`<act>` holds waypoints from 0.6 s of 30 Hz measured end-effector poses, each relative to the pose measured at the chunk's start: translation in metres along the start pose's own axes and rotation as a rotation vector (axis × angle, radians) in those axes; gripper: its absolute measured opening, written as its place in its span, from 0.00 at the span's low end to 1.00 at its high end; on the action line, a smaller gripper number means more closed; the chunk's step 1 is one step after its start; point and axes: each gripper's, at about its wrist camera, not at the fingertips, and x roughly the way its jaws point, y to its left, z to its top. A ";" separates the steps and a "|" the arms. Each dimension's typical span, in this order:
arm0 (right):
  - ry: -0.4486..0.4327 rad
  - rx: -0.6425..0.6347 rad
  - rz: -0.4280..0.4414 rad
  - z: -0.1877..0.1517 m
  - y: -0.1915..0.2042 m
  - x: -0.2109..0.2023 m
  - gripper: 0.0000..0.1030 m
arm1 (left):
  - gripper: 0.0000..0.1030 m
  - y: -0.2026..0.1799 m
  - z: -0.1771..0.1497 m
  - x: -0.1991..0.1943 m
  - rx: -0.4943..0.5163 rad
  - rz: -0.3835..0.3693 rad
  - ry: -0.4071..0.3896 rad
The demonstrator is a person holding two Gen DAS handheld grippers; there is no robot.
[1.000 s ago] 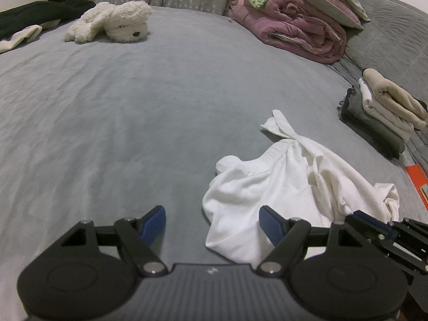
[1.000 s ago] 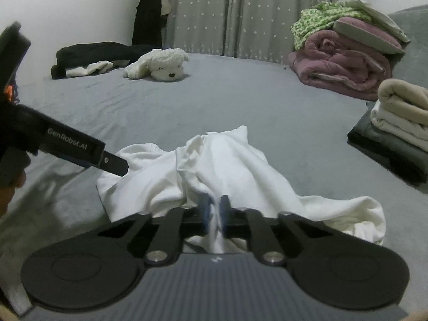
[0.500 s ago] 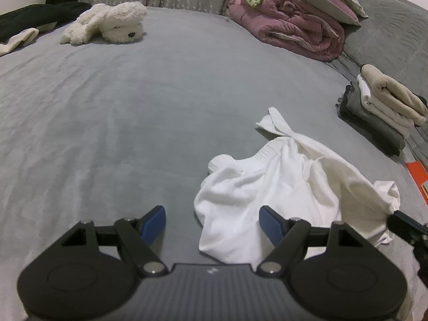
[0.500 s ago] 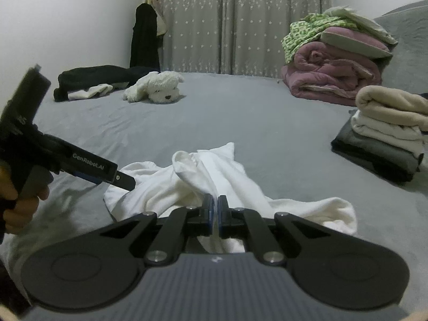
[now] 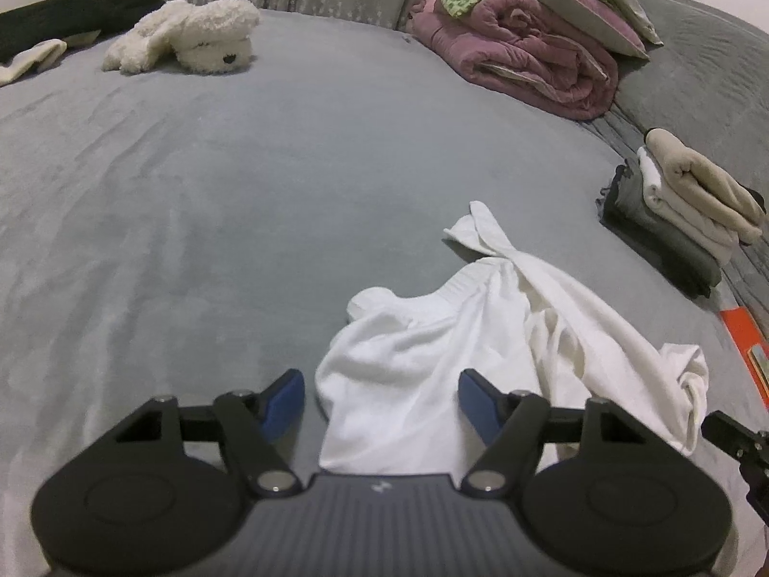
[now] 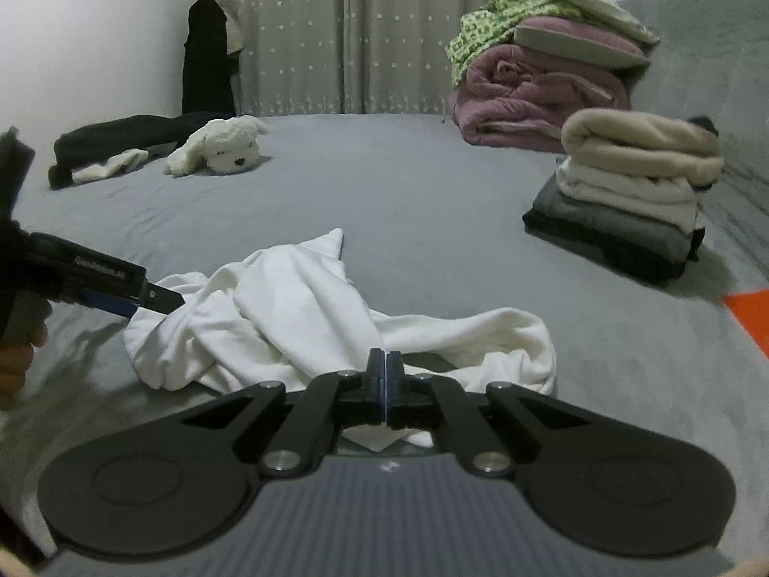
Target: Fold clothes
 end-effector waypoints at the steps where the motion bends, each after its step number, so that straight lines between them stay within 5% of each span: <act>1: 0.003 0.010 0.010 0.000 -0.002 0.001 0.13 | 0.64 0.000 0.000 0.001 0.001 0.003 -0.003; 4: 0.011 0.021 0.029 0.003 -0.003 0.005 0.15 | 0.50 -0.001 0.001 0.005 0.005 0.013 -0.013; 6: 0.013 0.028 0.046 0.007 -0.001 0.008 0.20 | 0.19 -0.001 0.002 0.007 0.008 0.019 -0.020; 8: 0.011 0.040 0.071 0.011 0.000 0.011 0.40 | 0.04 0.001 0.002 0.007 0.006 0.022 -0.027; 18: 0.009 0.023 0.128 0.034 0.025 0.032 0.45 | 0.03 0.022 0.019 -0.023 0.071 0.194 -0.216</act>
